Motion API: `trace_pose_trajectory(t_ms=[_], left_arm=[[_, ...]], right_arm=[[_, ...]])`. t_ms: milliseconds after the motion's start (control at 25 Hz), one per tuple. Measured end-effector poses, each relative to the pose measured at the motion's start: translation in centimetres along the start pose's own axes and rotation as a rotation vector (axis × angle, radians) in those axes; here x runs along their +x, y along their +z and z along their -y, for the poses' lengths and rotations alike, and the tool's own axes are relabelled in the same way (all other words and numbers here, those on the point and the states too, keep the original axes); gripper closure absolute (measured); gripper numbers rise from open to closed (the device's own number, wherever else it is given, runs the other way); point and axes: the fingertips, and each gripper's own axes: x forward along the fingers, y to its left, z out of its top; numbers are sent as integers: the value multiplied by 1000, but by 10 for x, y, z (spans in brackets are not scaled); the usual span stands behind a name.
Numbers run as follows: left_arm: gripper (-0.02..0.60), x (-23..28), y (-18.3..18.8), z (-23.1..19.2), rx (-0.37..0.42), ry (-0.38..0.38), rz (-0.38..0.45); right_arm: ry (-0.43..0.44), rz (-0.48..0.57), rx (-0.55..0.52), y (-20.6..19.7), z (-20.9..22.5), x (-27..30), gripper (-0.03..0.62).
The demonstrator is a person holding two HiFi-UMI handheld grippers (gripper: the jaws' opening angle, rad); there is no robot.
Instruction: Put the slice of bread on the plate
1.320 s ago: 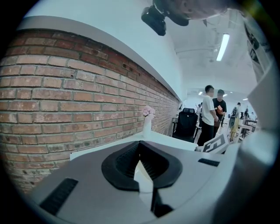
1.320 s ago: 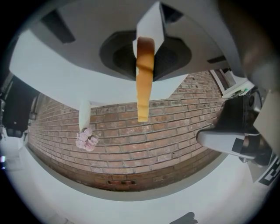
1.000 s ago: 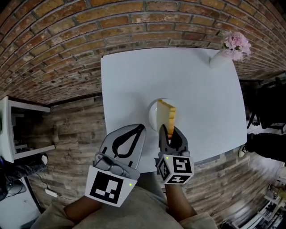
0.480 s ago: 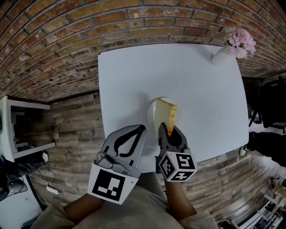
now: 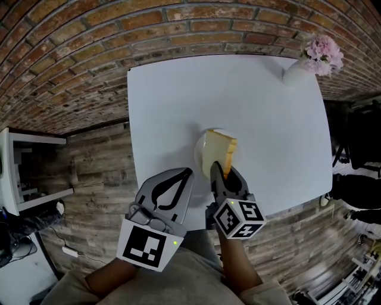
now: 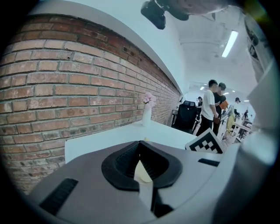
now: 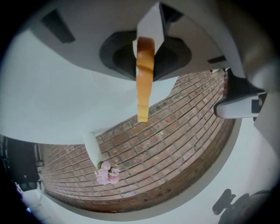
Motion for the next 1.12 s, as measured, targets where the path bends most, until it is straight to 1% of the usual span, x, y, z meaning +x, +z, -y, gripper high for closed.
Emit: trace_pose_trajectory(t_ms=[200,280,480,600,760,840,920,1040,1120], left_arm=[[572,0,-2,-1,-7,4,-5],[572,0,-3,0,-9,2,-3],[572,-1,-2,0,-14,-4,-1],[572,-2,-3,0,-16,-7,0],[572,-3,-3,2,-17,-9,0],[572,-4,-3,3,-19,-12,0],[572,-5,-4,3,-21,-15,0],[572,-5,-4,4,-18,-17,3],[572,-6,-3,4,-17,-18,4]], right_arm=[[29,-4,76,-1,7,3,493],[26,-5,78,-2,10,4,490],[-28,-16,15,-3,19,5,468],[-81,-18,-49,-3,25,4,451],[-122,-21,-116,-2,30,2,422],[-147,-29,-145,-2,34,1,397],[-167,-48,-164,-6,37,1,330],[-186,-66,-173,-13,42,1,330],[-204,-77,-192,-15,45,0,315]])
